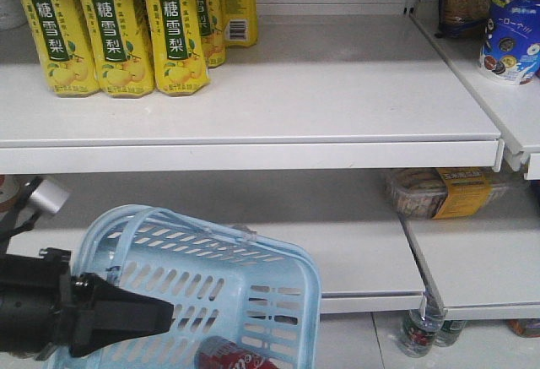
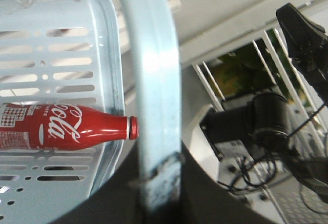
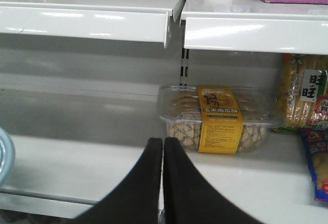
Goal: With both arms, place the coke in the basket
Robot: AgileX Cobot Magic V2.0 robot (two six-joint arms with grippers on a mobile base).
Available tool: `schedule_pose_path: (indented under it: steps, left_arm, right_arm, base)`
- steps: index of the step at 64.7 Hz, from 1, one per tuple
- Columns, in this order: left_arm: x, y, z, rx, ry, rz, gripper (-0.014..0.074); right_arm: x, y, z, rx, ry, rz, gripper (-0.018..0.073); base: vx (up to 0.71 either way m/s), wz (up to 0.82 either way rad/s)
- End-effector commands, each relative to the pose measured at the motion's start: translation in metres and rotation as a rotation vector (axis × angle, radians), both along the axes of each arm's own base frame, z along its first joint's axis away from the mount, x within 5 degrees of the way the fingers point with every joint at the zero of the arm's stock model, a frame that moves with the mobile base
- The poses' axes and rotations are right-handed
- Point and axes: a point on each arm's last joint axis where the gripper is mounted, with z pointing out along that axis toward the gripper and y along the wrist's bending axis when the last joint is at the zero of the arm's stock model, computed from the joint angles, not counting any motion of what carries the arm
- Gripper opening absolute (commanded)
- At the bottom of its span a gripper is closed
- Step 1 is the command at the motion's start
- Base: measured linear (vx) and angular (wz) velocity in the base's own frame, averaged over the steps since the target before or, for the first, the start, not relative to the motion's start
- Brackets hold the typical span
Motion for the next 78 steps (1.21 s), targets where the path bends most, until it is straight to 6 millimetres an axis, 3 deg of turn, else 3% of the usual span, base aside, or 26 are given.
schedule_pose_path:
  steps: [1,34,49,66,78]
  left_arm:
    - [-0.013,0.002,0.021,-0.101,-0.108,0.091,-0.0006]
    - [-0.073,0.045,-0.017,0.185,-0.527,0.45,-0.0006]
    - [-0.082,0.064,-0.03,0.298,-0.649,0.623,-0.0006]
    - [-0.079,0.082,-0.043,0.324,-0.705,0.839,-0.0006]
    - [-0.084,0.087,-0.052,0.386,-0.827,0.861,-0.0006]
  right_arm:
    - [-0.002,0.001,0.013,0.001,-0.087,0.026,-0.0009]
    - [-0.002,0.001,0.013,0.001,-0.086,0.025,-0.0009]
    - [-0.002,0.001,0.013,0.001,-0.086,0.025,-0.0009]
    - [-0.002,0.001,0.013,0.0,-0.082,0.022,-0.0009]
    - [-0.002,0.001,0.013,0.0,-0.081,0.022,-0.0009]
  base:
    - [0.0,0.0]
    - [0.0,0.0]
    - [0.0,0.0]
    - [0.0,0.0]
    - [0.0,0.0]
